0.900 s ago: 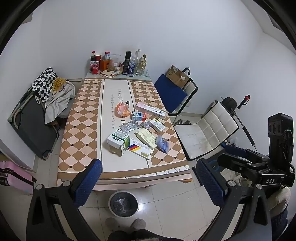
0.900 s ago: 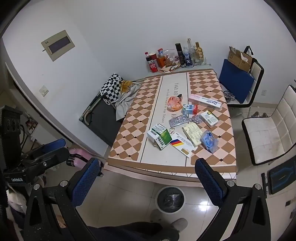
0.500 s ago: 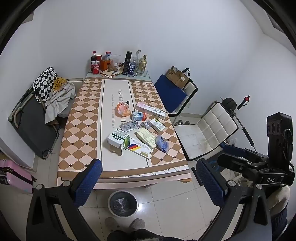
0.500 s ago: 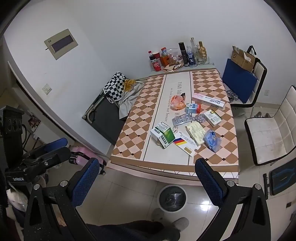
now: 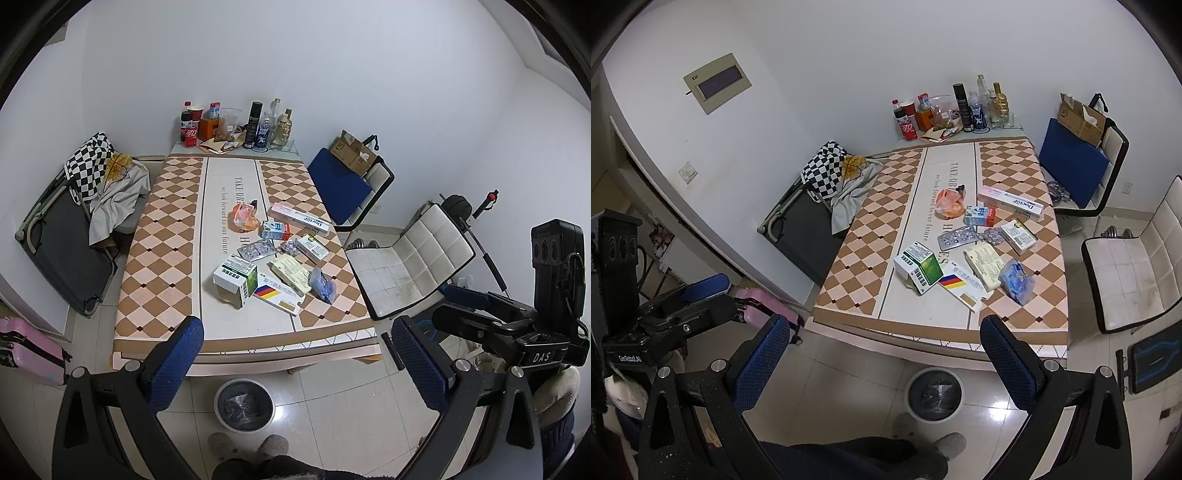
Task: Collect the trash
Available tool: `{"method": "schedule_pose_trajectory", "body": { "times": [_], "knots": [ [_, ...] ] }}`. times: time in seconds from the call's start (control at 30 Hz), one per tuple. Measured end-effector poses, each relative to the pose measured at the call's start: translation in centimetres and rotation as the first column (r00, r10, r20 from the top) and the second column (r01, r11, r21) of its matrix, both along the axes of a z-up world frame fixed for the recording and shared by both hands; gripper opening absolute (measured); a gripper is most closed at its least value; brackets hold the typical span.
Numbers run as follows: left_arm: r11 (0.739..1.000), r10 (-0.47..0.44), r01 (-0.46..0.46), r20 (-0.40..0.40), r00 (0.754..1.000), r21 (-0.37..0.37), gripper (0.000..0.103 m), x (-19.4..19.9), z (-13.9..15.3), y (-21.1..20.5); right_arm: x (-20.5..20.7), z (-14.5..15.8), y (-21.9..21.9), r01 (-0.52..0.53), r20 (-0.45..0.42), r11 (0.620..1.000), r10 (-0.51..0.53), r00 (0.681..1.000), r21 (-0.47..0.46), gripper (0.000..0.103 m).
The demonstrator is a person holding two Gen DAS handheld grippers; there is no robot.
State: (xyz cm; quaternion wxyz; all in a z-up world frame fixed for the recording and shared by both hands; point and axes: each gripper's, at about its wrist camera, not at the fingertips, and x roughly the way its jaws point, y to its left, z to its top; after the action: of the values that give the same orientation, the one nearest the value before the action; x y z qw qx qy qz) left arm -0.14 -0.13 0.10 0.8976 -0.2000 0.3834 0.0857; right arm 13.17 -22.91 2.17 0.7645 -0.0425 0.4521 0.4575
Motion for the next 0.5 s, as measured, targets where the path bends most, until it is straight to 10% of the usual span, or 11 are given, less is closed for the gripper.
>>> {"method": "schedule_pose_trajectory", "body": {
  "times": [0.5],
  "knots": [
    [1.000,0.001,-0.001,-0.001,1.000,-0.002,0.103,-0.02,0.01,0.02,-0.02,0.08,0.93,-0.011,-0.001,1.000,0.011,1.000,-0.006,0.103]
  ]
}}
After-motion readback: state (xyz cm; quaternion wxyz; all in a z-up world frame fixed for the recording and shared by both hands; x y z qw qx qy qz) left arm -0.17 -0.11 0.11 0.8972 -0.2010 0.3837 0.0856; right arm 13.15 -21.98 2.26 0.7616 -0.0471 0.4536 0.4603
